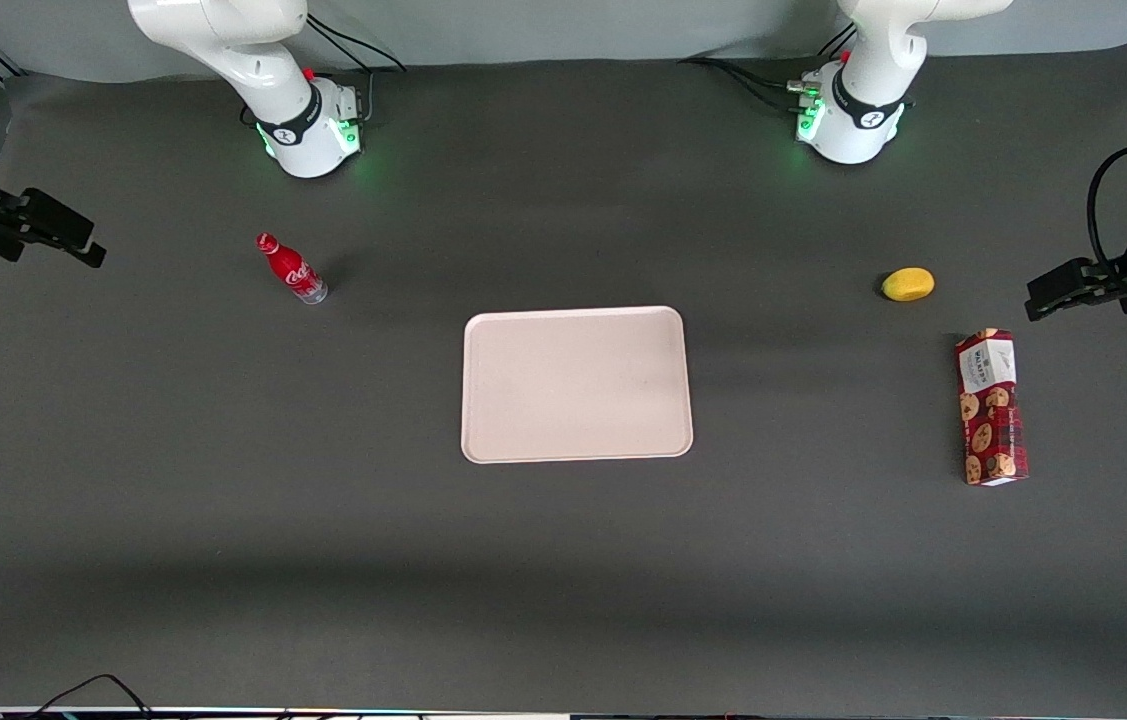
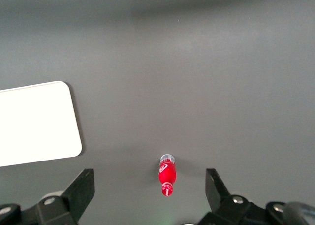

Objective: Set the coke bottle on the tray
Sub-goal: 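Lower the open right gripper onto the red Coca-Cola bottle and close it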

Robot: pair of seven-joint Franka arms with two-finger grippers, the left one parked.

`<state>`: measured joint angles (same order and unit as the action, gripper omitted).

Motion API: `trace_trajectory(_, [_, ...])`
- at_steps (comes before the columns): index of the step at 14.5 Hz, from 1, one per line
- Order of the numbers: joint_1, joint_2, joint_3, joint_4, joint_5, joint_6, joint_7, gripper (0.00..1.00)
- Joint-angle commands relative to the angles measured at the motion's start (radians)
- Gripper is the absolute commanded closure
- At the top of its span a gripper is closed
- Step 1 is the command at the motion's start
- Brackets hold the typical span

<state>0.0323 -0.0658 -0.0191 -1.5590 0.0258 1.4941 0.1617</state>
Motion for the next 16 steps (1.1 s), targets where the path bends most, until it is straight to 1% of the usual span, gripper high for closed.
trace_trajectory(1, [0.009,0.034,-0.007,0.057,-0.009,-0.055,-0.007,0.0])
trace_trajectory(3, [0.011,0.041,0.005,0.054,-0.023,-0.069,-0.005,0.0])
trace_trajectory(5, [0.012,0.047,0.013,0.018,-0.024,-0.116,-0.011,0.0])
trace_trajectory(7, [0.037,0.017,0.022,-0.096,-0.011,-0.118,0.004,0.0])
trace_trajectory(8, [0.037,-0.009,0.027,-0.175,-0.003,-0.098,0.043,0.0])
trace_trajectory(9, [0.037,-0.043,0.03,-0.263,0.025,-0.062,0.082,0.0])
trace_trajectory(10, [0.037,-0.093,0.044,-0.377,0.035,0.004,0.11,0.0])
trace_trajectory(11, [0.035,-0.168,0.079,-0.515,0.037,0.115,0.119,0.0])
trace_trajectory(12, [0.032,-0.233,0.094,-0.65,0.037,0.215,0.121,0.0])
trace_trajectory(13, [0.034,-0.267,0.099,-0.75,0.037,0.286,0.121,0.0])
trace_trajectory(16, [0.031,-0.336,0.129,-0.952,0.036,0.455,0.121,0.0])
